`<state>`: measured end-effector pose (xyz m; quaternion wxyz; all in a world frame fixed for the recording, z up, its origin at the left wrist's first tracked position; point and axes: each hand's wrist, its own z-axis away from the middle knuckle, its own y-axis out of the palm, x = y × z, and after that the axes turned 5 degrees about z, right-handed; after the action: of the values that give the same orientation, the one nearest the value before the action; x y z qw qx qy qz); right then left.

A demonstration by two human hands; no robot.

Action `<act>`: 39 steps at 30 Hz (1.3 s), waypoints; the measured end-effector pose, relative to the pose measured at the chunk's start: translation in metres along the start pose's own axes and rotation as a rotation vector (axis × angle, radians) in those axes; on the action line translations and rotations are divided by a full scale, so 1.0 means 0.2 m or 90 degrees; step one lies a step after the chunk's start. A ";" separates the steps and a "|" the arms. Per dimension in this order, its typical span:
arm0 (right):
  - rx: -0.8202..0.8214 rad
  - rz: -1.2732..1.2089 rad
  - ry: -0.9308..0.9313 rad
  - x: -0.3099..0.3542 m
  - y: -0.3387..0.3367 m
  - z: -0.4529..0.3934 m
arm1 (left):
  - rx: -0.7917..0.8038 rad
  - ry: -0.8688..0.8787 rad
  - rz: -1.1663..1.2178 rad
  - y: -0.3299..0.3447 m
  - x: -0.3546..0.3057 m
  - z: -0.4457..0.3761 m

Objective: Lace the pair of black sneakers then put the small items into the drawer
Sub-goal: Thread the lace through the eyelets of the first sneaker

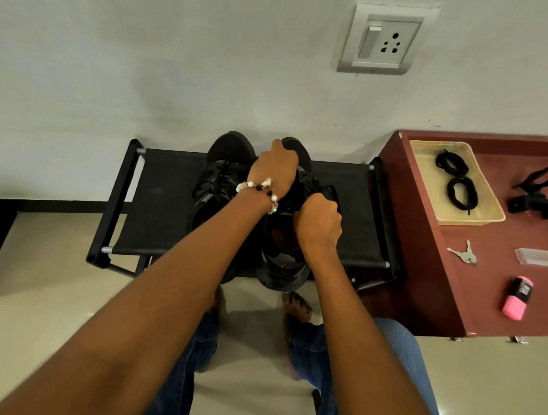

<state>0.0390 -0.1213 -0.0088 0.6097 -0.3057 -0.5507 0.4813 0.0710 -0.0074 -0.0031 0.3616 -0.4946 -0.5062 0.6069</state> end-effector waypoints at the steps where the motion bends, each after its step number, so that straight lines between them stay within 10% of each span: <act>1: 0.000 -0.001 0.000 0.00 0.00 0.00 | 0.011 0.011 0.004 0.01 0.01 0.00; 5: 0.000 -0.006 0.004 0.00 0.01 -0.01 | 0.026 -0.039 0.226 0.04 0.08 0.01; 10: -0.005 0.016 -0.014 0.00 0.01 -0.02 | -0.023 -0.446 1.011 -0.02 0.10 0.04; 19: 0.337 -0.336 0.000 -0.19 -0.34 -0.11 | -0.117 -0.388 0.940 -0.14 0.08 0.12; 23: 0.040 -0.190 -0.013 -0.30 -0.26 -0.25 | -0.070 -0.474 0.930 -0.22 0.04 0.08; 33: 0.096 0.065 -0.157 -0.24 -0.05 -0.31 | -0.040 -0.499 1.182 -0.22 0.01 0.11; 39: -0.033 -0.349 -0.033 -0.26 -0.14 -0.25 | -0.043 -0.503 1.125 -0.30 0.01 0.12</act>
<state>0.0984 -0.1713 -0.0140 0.6948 -0.1480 -0.6405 0.2918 0.0428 0.0017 0.0546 -0.4355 -0.4671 -0.0538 0.7676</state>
